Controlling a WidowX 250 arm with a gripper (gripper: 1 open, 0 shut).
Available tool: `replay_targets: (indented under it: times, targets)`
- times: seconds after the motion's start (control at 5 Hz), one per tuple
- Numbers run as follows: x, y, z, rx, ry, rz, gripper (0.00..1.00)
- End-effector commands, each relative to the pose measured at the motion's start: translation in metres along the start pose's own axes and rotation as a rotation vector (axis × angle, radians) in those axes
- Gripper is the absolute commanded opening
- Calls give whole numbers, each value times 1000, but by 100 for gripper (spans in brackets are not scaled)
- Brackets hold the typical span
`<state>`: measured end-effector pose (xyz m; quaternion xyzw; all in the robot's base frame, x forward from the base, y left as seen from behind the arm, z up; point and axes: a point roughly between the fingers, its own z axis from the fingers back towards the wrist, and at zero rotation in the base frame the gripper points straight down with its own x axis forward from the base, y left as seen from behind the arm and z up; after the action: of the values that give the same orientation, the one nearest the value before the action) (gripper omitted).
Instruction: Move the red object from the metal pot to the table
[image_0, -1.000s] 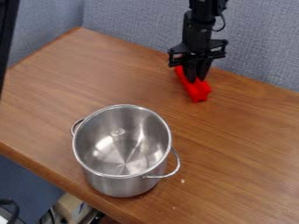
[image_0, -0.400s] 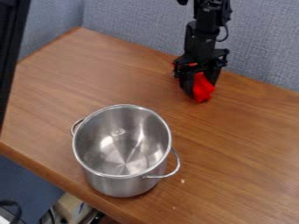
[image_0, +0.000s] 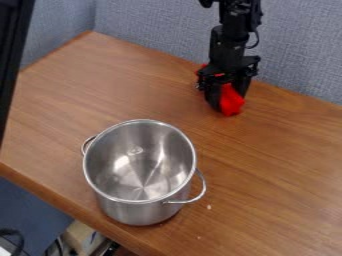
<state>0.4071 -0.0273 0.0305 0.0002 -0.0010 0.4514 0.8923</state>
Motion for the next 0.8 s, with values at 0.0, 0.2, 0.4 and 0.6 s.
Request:
replay_targets:
  times: [0.0,0.2,0.4,0.6]
  targets:
    - [5,3,21,-32,-32,28,0]
    - [7,8,23,-29,-37,54,0]
    - [9,13,25,-26,-41,78,0]
    - [8,12,33,-27,-44,85,0]
